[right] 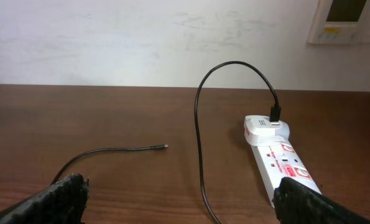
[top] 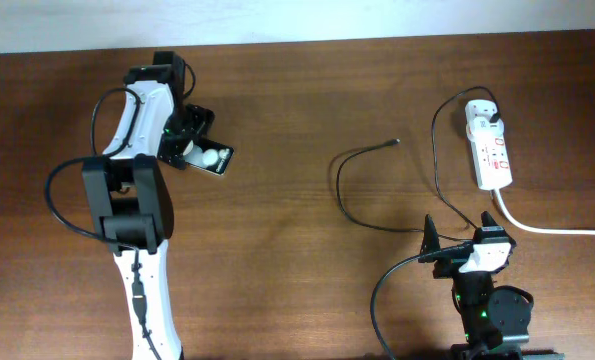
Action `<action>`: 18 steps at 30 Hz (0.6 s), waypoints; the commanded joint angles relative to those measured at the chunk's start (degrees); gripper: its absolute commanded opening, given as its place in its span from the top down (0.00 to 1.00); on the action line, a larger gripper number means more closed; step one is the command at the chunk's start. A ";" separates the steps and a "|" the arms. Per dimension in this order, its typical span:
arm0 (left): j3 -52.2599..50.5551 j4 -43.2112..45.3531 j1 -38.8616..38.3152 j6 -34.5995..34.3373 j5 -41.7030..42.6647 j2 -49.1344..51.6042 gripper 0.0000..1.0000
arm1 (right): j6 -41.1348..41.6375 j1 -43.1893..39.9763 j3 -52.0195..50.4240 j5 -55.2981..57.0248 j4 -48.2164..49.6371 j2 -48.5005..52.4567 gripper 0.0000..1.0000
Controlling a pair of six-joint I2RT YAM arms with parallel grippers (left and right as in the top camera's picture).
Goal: Plug charger to phone and switch on socket
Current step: 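Lift the phone with the left gripper and raise it upright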
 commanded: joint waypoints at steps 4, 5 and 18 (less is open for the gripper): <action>0.48 0.02 -1.22 0.90 -0.79 1.90 0.01 | 0.42 -0.15 -0.42 0.52 -0.22 -0.50 0.01; 0.48 0.02 -1.36 0.90 -0.79 1.90 0.01 | 0.42 -0.15 -0.42 0.50 -0.22 -0.50 0.01; 0.48 -0.24 -1.36 0.90 -1.46 1.90 0.08 | 0.42 -0.15 -0.42 0.52 -0.22 -0.50 0.01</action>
